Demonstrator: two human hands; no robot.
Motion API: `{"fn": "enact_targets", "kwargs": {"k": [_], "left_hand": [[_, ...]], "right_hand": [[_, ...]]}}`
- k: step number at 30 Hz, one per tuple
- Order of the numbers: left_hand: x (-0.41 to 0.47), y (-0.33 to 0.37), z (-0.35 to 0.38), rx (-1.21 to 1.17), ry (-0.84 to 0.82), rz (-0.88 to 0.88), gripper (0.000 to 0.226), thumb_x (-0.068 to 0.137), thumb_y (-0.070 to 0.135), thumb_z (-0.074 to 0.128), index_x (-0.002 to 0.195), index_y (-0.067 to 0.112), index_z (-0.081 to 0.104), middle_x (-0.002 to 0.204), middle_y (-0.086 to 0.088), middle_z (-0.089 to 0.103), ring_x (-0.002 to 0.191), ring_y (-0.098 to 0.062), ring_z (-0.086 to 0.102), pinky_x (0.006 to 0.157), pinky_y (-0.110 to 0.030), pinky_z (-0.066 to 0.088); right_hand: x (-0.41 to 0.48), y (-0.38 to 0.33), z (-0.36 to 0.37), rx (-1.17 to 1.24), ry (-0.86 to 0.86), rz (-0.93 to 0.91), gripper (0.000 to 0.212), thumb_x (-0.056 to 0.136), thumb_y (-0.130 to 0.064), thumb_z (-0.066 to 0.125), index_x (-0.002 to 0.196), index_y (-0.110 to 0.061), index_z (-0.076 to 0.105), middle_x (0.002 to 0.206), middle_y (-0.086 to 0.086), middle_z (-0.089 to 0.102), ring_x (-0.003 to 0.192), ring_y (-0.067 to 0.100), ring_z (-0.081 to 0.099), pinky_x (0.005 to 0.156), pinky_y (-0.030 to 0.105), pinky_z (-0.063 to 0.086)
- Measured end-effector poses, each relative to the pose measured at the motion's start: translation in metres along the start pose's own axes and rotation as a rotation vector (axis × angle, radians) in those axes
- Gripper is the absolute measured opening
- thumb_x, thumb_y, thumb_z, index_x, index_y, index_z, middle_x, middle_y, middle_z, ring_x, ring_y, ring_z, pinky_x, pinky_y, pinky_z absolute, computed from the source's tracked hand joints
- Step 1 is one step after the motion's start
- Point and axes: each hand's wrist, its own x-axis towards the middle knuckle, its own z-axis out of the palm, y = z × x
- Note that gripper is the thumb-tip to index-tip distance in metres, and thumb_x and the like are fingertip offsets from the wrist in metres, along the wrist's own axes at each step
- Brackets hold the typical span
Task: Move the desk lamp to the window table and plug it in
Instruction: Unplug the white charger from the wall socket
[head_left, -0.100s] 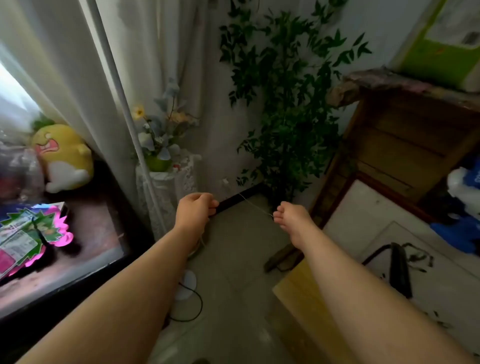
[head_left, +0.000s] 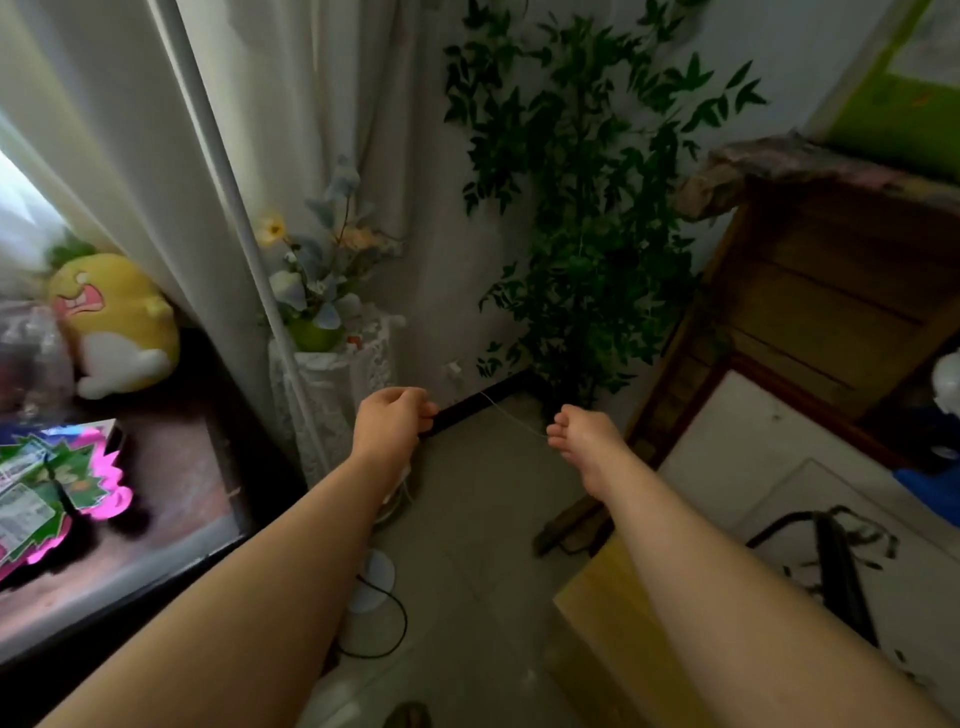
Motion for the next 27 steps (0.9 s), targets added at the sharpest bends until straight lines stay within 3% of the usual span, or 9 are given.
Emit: {"fn": "enact_targets", "kwargs": {"k": [5,8,12,14,17,19,22,25,27], "left_hand": [[0.082,0.003,0.012,-0.005,-0.004,-0.066,0.024,0.092,0.019,0.049,0.106,0.010,0.064,0.092,-0.005,0.070,0.084,-0.018,0.062,0.066,-0.027,0.045],[0.134,0.005,0.019,0.014,-0.023,-0.090,0.024,0.092,0.019,0.048,0.106,0.009,0.064,0.087,-0.003,0.069,0.083,-0.018,0.062,0.067,-0.027,0.046],[0.196,0.006,0.032,0.022,-0.030,-0.118,0.026,0.094,0.018,0.047,0.110,0.007,0.063,0.090,-0.005,0.068,0.078,-0.017,0.060,0.060,-0.024,0.042],[0.224,0.002,0.039,0.018,-0.021,-0.137,0.023,0.094,0.018,0.047,0.108,0.008,0.063,0.089,-0.005,0.068,0.078,-0.017,0.059,0.060,-0.023,0.042],[0.264,-0.011,0.053,0.005,0.001,-0.168,0.017,0.093,0.018,0.048,0.092,0.013,0.064,0.086,-0.004,0.068,0.080,-0.018,0.060,0.061,-0.023,0.043],[0.286,-0.018,0.061,0.004,0.012,-0.185,0.017,0.093,0.017,0.048,0.085,0.016,0.063,0.085,-0.004,0.067,0.077,-0.017,0.060,0.061,-0.023,0.043],[0.323,-0.033,0.073,-0.015,0.022,-0.201,0.014,0.093,0.017,0.049,0.090,0.014,0.062,0.081,-0.002,0.066,0.077,-0.016,0.060,0.062,-0.024,0.044],[0.357,-0.052,0.085,0.010,0.054,-0.218,0.019,0.090,0.015,0.051,0.076,0.020,0.063,0.082,-0.004,0.066,0.086,-0.026,0.063,0.065,-0.027,0.046],[0.378,-0.067,0.093,0.021,0.078,-0.238,0.023,0.090,0.016,0.050,0.072,0.022,0.063,0.080,-0.005,0.066,0.088,-0.028,0.062,0.067,-0.029,0.044]], "right_hand": [[0.074,-0.025,0.038,0.012,0.016,0.043,0.036,0.101,-0.029,0.038,0.116,-0.004,0.060,0.119,0.014,0.064,0.116,0.029,0.058,0.107,0.040,0.043],[0.116,-0.040,0.060,0.015,0.013,0.083,0.034,0.101,-0.029,0.039,0.106,-0.007,0.063,0.123,0.017,0.063,0.111,0.029,0.060,0.096,0.035,0.043],[0.169,-0.061,0.085,-0.011,-0.007,0.093,0.039,0.100,-0.025,0.040,0.118,0.004,0.060,0.119,0.019,0.064,0.103,0.030,0.060,0.081,0.033,0.043],[0.198,-0.065,0.097,-0.050,-0.011,0.101,0.038,0.099,-0.022,0.041,0.119,0.005,0.059,0.124,0.022,0.063,0.108,0.034,0.060,0.089,0.041,0.047],[0.242,-0.070,0.112,-0.100,-0.017,0.113,0.038,0.099,-0.022,0.040,0.118,0.003,0.061,0.126,0.021,0.063,0.118,0.035,0.058,0.102,0.043,0.042],[0.267,-0.073,0.120,-0.113,-0.037,0.121,0.039,0.099,-0.024,0.039,0.120,0.001,0.060,0.126,0.020,0.063,0.119,0.034,0.057,0.100,0.041,0.043],[0.312,-0.071,0.133,-0.156,-0.086,0.117,0.038,0.101,-0.030,0.038,0.120,-0.005,0.060,0.119,0.013,0.063,0.108,0.028,0.059,0.087,0.034,0.043],[0.361,-0.064,0.145,-0.194,-0.134,0.103,0.030,0.100,-0.027,0.040,0.098,-0.008,0.063,0.100,0.011,0.063,0.086,0.023,0.058,0.076,0.029,0.045],[0.392,-0.056,0.151,-0.260,-0.159,0.089,0.037,0.100,-0.026,0.040,0.114,0.000,0.062,0.110,0.016,0.062,0.093,0.025,0.056,0.081,0.032,0.045]]}}
